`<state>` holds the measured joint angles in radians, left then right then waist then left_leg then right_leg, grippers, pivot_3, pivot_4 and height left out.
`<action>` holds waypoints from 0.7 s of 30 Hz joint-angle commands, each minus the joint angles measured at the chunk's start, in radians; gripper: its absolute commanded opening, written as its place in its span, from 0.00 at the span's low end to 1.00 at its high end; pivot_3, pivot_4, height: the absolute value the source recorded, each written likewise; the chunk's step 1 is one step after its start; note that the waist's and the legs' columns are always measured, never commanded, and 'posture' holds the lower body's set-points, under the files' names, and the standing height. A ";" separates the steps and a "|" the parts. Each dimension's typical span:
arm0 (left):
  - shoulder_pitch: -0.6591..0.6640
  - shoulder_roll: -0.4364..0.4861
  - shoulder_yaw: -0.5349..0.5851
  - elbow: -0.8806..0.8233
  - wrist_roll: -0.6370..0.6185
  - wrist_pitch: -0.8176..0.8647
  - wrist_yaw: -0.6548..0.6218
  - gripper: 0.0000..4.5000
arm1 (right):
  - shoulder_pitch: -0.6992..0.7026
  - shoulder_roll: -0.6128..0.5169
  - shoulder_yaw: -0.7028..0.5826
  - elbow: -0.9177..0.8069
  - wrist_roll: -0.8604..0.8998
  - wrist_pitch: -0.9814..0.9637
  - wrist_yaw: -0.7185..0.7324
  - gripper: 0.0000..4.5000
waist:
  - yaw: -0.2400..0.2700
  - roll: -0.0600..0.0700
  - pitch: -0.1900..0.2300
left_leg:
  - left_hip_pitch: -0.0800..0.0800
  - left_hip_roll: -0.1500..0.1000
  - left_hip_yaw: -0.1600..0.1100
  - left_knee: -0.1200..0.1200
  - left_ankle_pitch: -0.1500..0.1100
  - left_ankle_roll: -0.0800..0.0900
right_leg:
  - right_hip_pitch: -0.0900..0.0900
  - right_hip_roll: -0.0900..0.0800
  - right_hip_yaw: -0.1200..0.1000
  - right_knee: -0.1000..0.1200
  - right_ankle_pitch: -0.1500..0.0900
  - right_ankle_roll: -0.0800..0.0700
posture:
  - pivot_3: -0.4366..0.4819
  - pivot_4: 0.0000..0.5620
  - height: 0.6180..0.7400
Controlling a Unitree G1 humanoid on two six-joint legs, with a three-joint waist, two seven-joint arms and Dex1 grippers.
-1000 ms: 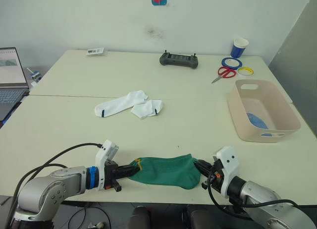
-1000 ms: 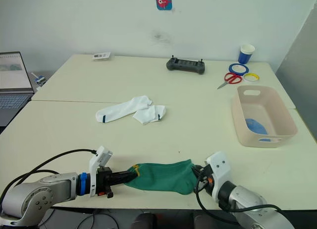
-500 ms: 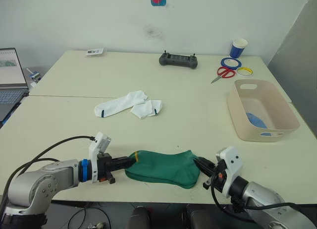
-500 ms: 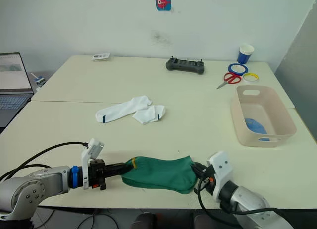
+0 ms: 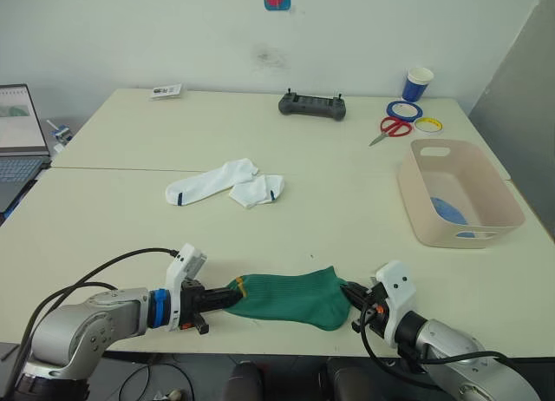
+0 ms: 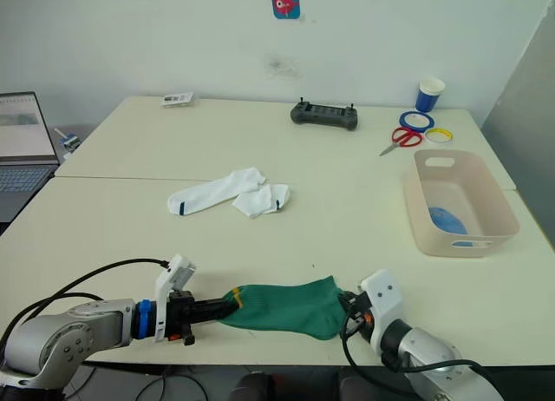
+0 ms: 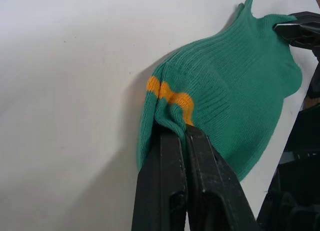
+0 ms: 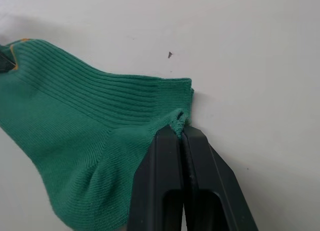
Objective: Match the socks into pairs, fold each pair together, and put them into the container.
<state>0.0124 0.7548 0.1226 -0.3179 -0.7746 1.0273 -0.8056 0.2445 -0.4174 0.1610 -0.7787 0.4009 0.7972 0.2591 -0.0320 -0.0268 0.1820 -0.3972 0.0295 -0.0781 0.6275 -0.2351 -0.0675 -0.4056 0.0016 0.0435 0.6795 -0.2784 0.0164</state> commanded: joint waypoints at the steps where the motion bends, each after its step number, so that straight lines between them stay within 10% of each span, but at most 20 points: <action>1: -0.005 -0.007 0.008 0.019 0.039 -0.049 0.019 0.10 | -0.007 0.003 -0.027 -0.044 0.014 0.017 -0.006 0.11 | 0.000 0.000 0.000 | 0.000 0.000 0.000 0.000 0.000 0.000 | 0.000 0.000 0.000 0.000 0.000 0.000 | 0.48 0.27 1.00; 8: 0.052 0.031 0.055 -0.026 0.058 -0.175 -0.039 0.53 | -0.020 -0.019 -0.076 -0.122 0.022 0.022 -0.005 0.62 | 0.000 0.000 0.000 | 0.001 0.000 0.000 0.000 0.000 0.000 | 0.000 0.000 0.000 0.000 0.000 0.000 | 0.48 0.27 1.00; 11: 0.030 0.110 0.111 -0.026 0.014 -0.163 -0.123 0.54 | -0.063 -0.017 -0.094 -0.185 0.077 0.039 0.016 0.83 | -0.001 0.000 0.000 | 0.001 0.001 0.000 0.000 0.000 0.000 | 0.000 0.000 0.000 0.001 0.000 0.000 | 0.48 0.27 1.00; 16: -0.075 0.230 0.126 0.033 0.014 -0.193 -0.252 0.41 | -0.128 -0.020 -0.068 -0.220 0.126 0.085 0.023 0.84 | 0.003 0.001 0.000 | 0.000 0.001 -0.001 0.000 0.000 0.000 | 0.000 0.001 -0.002 0.000 0.000 -0.001 | 0.48 0.27 1.00; 21: -0.193 0.219 -0.063 -0.036 0.115 -0.303 -0.330 0.08 | -0.195 0.006 0.042 -0.137 0.073 0.093 -0.001 0.57 | 0.001 0.001 0.000 | -0.001 -0.001 0.001 0.000 0.000 0.000 | 0.000 0.000 0.000 -0.001 0.000 0.000 | 0.48 0.27 1.00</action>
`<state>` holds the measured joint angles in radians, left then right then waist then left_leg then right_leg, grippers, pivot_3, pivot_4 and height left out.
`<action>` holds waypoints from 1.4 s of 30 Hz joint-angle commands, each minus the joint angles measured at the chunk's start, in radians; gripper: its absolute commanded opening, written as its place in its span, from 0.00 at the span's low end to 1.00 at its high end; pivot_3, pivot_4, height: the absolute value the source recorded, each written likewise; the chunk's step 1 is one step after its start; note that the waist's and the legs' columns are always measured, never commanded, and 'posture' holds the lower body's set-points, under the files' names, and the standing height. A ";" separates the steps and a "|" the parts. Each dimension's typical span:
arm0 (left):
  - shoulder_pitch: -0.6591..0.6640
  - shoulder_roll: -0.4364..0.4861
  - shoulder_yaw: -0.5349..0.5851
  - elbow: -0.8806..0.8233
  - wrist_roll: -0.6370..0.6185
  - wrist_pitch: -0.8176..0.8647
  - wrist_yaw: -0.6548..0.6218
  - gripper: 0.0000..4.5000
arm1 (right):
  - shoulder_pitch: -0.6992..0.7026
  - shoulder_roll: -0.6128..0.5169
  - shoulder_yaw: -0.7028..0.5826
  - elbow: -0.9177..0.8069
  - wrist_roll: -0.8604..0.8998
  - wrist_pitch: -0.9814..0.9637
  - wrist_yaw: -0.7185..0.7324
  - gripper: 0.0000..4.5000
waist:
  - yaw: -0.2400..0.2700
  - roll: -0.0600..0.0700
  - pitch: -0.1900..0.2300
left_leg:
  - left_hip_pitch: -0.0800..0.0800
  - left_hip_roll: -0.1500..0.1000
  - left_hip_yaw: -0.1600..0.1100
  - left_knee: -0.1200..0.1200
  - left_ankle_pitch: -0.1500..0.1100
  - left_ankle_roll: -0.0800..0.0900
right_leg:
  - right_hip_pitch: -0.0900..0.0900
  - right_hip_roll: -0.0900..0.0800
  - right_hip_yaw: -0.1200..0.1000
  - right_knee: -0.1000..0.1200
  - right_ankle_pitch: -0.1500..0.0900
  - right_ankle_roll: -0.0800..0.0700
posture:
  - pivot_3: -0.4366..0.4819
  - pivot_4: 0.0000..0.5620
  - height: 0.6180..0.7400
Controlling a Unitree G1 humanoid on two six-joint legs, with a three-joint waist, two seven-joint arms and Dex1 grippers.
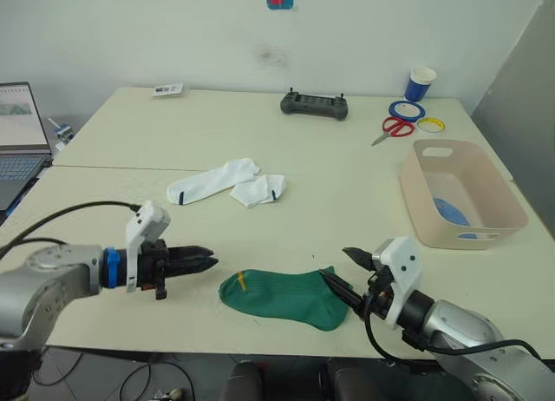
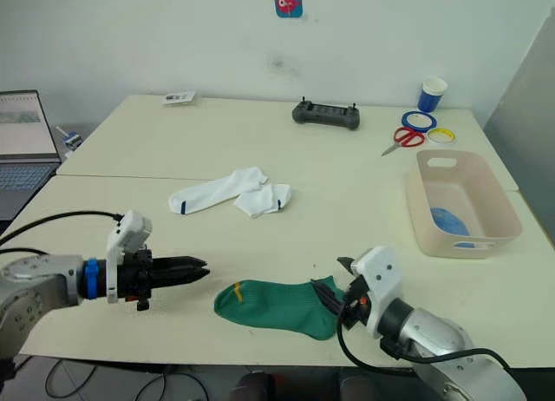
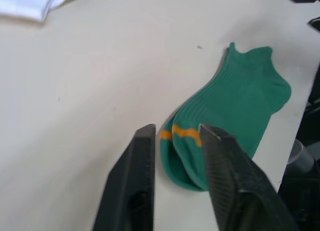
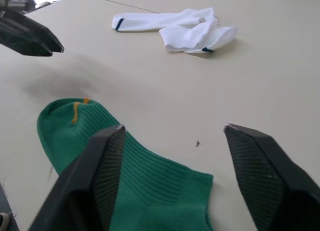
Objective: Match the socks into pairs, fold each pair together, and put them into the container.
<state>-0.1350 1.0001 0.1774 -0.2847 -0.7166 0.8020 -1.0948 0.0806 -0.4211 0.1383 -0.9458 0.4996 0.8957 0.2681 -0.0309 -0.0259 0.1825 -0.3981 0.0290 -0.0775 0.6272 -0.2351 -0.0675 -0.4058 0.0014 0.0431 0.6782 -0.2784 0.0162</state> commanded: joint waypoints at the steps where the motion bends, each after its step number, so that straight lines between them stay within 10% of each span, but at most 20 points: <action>1: -0.074 -0.060 -0.183 -0.076 0.098 -0.111 -0.036 0.00 | -0.041 0.016 0.093 0.066 -0.041 -0.012 -0.009 0.48 | 0.001 0.000 0.000 | 0.000 0.000 0.000 0.000 0.000 0.000 | 0.000 0.000 0.000 0.000 0.000 0.000 | 0.48 0.27 1.00; 7: -0.172 -0.213 -0.391 0.009 0.288 -0.225 0.022 0.00 | -0.039 -0.029 0.176 0.182 -0.061 -0.052 0.082 0.00 | -0.002 0.000 0.000 | -0.001 0.001 0.000 0.001 0.000 0.000 | 0.000 0.002 0.000 0.001 0.004 0.007 | 0.48 0.27 1.00; 21: -0.114 -0.149 -0.505 0.260 0.553 -0.431 -0.019 0.00 | 0.087 -0.158 0.191 0.216 -0.177 -0.124 0.118 0.00 | -0.009 0.000 -0.008 | 0.004 0.004 -0.001 0.000 0.000 0.001 | 0.002 0.006 0.001 0.002 0.001 0.001 | 0.48 0.27 1.00; 34: -0.161 -0.108 -0.339 0.045 0.286 -0.337 -0.189 0.00 | -0.017 -0.077 0.108 0.149 -0.126 -0.173 0.136 0.00 | -0.010 -0.004 -0.003 | 0.004 0.004 -0.001 0.000 0.000 0.001 | 0.003 0.006 0.001 0.002 0.000 0.000 | 0.48 0.27 1.00; 42: -0.069 -0.116 -0.426 0.188 0.526 -0.542 -0.108 0.00 | -0.088 -0.055 0.239 0.321 -0.254 -0.184 0.133 0.00 | -0.007 -0.003 -0.003 | 0.000 0.004 -0.002 0.000 -0.001 0.001 | -0.001 0.007 0.000 0.002 0.001 0.005 | 0.48 0.27 1.00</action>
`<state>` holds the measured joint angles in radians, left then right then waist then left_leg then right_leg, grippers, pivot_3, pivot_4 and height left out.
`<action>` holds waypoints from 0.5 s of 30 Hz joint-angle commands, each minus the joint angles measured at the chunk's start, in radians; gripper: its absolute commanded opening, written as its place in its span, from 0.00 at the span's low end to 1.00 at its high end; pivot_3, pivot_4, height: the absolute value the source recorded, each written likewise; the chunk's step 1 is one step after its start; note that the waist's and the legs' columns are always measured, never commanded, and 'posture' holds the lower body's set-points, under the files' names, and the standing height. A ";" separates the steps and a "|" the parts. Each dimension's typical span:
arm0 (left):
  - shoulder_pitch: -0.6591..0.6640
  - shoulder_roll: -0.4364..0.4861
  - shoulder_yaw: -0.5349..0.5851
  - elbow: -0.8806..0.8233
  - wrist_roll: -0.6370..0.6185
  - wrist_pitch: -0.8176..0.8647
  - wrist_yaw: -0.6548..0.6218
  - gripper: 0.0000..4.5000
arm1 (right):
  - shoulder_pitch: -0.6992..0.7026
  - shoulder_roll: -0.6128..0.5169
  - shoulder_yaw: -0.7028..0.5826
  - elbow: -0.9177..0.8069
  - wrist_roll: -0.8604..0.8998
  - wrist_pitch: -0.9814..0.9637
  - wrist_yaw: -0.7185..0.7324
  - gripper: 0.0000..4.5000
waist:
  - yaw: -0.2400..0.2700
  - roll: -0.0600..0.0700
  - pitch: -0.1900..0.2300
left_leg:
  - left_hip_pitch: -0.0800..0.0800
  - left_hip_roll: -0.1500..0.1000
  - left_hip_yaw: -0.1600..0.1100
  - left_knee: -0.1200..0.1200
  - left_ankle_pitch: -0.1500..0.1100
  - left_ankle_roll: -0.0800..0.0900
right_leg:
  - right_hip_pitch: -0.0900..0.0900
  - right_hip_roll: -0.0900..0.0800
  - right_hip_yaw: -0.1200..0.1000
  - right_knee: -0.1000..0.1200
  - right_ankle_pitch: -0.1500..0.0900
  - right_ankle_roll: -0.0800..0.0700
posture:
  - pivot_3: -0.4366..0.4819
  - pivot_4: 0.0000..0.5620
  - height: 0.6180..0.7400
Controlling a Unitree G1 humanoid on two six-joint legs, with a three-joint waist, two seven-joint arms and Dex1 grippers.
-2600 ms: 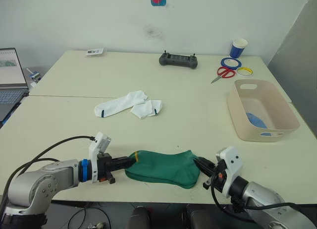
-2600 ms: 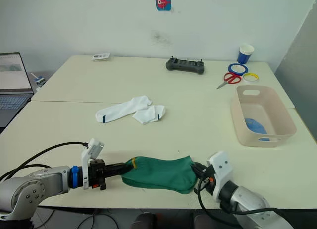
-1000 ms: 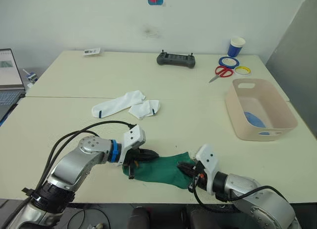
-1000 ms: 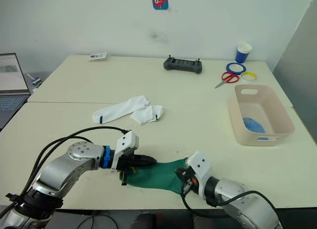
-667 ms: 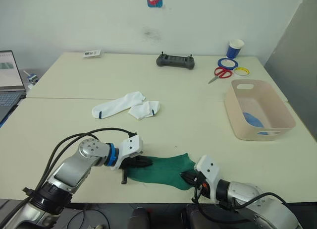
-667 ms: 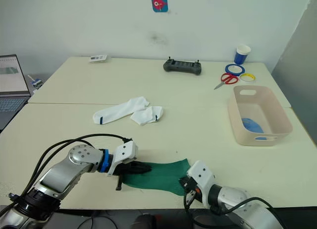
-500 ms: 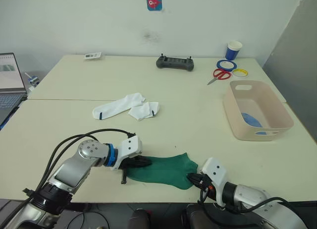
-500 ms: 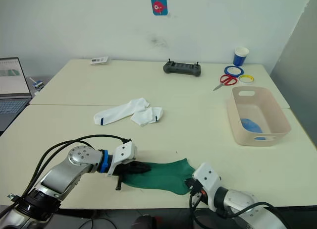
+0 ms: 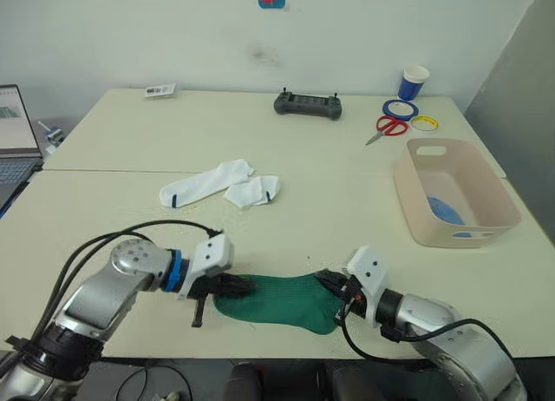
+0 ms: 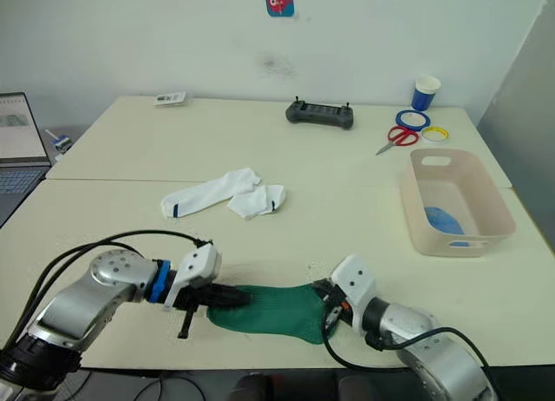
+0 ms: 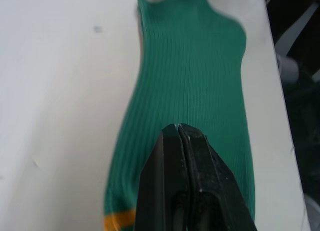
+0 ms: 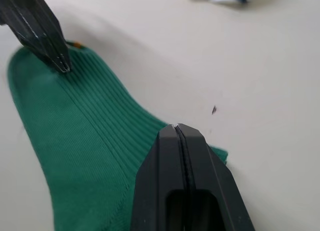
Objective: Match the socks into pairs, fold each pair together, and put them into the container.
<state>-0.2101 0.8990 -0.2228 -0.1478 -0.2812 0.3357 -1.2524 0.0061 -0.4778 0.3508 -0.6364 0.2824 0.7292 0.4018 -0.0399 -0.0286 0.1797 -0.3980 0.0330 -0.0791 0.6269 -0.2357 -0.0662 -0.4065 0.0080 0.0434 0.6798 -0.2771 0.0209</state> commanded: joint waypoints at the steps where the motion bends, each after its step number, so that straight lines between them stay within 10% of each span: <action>1: 0.005 -0.025 -0.028 0.077 0.113 -0.084 0.072 0.00 | -0.010 -0.001 0.027 0.017 -0.044 -0.015 -0.001 0.00 | 0.004 0.000 0.000 | 0.000 0.000 0.000 0.000 0.000 0.000 | 0.000 0.000 0.000 0.000 0.000 0.000 | 0.48 0.27 1.00; 15: -0.049 -0.071 -0.007 -0.023 -0.038 -0.036 -0.032 0.00 | 0.200 -0.023 -0.232 -0.243 0.064 -0.019 0.004 0.00 | 0.008 0.006 -0.005 | 0.013 -0.001 0.000 -0.002 0.000 0.000 | 0.012 -0.001 0.002 0.000 -0.004 -0.007 | 0.48 0.27 1.00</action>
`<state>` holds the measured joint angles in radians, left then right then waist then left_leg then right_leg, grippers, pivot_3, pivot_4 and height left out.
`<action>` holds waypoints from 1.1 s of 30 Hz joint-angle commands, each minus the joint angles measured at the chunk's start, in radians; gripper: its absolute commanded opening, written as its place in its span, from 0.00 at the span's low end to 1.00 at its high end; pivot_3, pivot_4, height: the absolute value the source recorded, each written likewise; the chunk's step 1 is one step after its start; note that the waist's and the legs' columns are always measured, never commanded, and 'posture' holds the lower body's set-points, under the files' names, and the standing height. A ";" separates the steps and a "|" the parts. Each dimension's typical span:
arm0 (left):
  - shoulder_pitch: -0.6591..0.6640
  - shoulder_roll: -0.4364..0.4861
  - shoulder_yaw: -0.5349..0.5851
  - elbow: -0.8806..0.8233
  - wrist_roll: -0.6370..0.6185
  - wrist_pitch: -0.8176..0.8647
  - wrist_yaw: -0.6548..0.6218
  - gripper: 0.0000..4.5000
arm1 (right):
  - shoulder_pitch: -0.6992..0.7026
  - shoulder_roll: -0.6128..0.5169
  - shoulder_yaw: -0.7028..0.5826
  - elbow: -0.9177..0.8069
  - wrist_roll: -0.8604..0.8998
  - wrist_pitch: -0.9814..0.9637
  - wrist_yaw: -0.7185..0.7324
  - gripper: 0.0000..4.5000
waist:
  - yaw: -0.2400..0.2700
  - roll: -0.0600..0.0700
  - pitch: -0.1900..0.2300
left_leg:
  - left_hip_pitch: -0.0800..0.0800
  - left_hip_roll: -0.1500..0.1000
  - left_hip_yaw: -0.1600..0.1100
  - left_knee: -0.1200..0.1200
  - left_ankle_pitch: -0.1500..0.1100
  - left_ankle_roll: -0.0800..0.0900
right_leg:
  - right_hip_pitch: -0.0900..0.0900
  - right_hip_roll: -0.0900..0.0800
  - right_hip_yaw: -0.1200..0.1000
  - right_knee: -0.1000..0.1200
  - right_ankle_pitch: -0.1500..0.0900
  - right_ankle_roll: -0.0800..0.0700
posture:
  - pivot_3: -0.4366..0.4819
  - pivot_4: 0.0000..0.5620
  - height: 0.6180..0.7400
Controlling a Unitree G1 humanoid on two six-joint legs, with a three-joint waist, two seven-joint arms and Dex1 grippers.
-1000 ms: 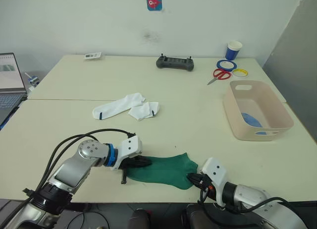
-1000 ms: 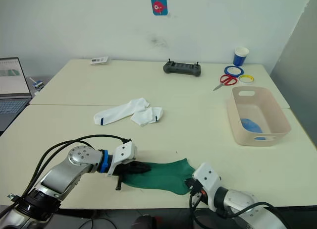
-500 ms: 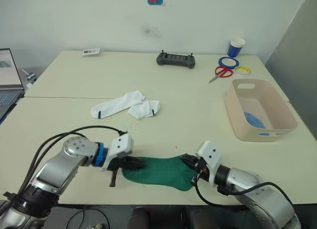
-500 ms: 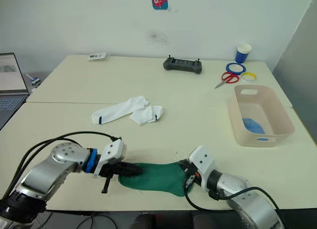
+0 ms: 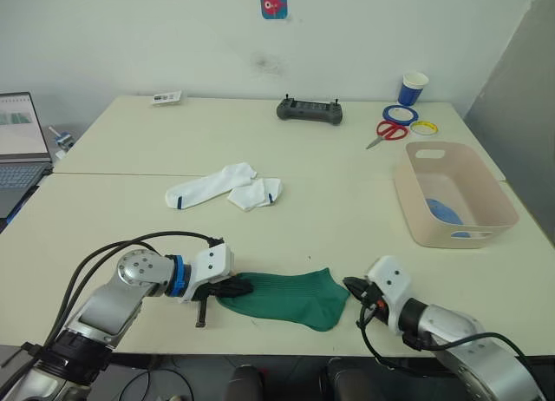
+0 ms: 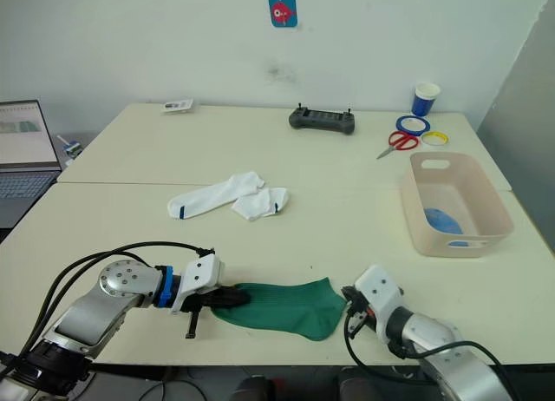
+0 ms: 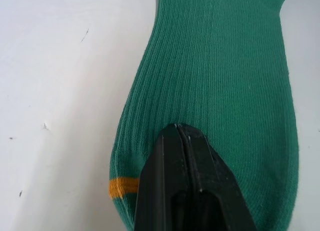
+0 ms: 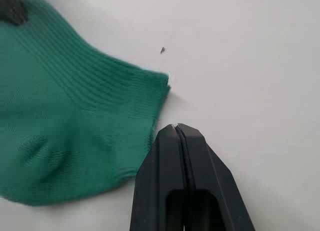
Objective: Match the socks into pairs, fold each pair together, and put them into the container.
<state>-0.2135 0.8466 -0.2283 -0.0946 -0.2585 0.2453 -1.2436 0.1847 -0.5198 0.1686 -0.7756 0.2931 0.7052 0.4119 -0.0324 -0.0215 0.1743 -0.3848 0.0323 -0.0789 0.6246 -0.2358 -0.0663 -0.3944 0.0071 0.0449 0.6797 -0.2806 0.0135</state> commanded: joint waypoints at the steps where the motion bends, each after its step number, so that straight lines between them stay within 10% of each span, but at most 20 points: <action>1: -0.059 -0.027 -0.003 -0.085 -0.069 0.069 -0.044 0.00 | 0.031 0.023 -0.058 -0.113 0.058 0.014 -0.012 0.00 | 0.001 -0.002 0.001 | -0.001 0.000 0.000 0.000 0.000 0.000 | -0.001 0.000 -0.001 0.000 0.000 0.000 | 0.48 0.27 1.00; 5: -0.097 -0.071 -0.049 -0.013 -0.008 0.017 -0.058 0.00 | 0.076 0.048 -0.084 -0.122 0.060 0.035 -0.047 0.00 | 0.002 -0.003 0.002 | -0.005 -0.001 -0.001 0.001 0.000 0.000 | -0.002 0.000 -0.001 -0.001 0.001 0.002 | 0.48 0.27 1.00; 15: -0.090 -0.115 -0.128 0.245 0.147 -0.214 -0.063 0.00 | 0.143 0.109 0.013 -0.061 -0.011 0.013 -0.116 0.75 | 0.000 -0.001 0.000 | -0.002 -0.001 -0.001 0.001 0.000 0.000 | 0.000 0.000 0.000 0.000 0.000 0.000 | 0.48 0.27 1.00; 20: -0.046 -0.108 -0.118 0.198 0.132 -0.199 -0.061 0.00 | 0.150 0.142 0.084 0.007 -0.049 0.003 -0.142 0.75 | -0.002 -0.001 -0.001 | 0.003 -0.001 -0.001 0.000 0.000 0.000 | 0.004 -0.006 0.001 -0.001 -0.001 0.000 | 0.48 0.27 1.00; 31: -0.075 -0.137 -0.074 0.166 0.098 -0.156 -0.031 0.00 | 0.105 0.106 0.069 0.014 -0.071 -0.014 -0.109 0.00 | 0.000 -0.002 -0.001 | 0.003 -0.001 -0.001 -0.001 0.000 0.000 | 0.004 -0.006 -0.002 -0.002 -0.002 -0.001 | 0.48 0.27 1.00; 33: -0.110 -0.168 -0.070 0.156 0.083 -0.136 -0.018 0.00 | 0.099 0.097 0.002 -0.001 -0.041 -0.001 -0.095 0.00 | 0.000 -0.002 0.001 | 0.002 -0.003 -0.001 -0.001 0.000 0.000 | 0.004 -0.006 -0.002 -0.002 -0.002 -0.001 | 0.48 0.27 1.00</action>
<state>-0.3060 0.6933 -0.2927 0.0507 -0.1842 0.0822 -1.2782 0.2920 -0.4161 0.2426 -0.7353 0.2291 0.7054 0.3087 -0.0322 -0.0235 0.1753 -0.3827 0.0288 -0.0799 0.6236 -0.2360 -0.0666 -0.3903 0.0011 0.0428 0.6777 -0.2823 0.0126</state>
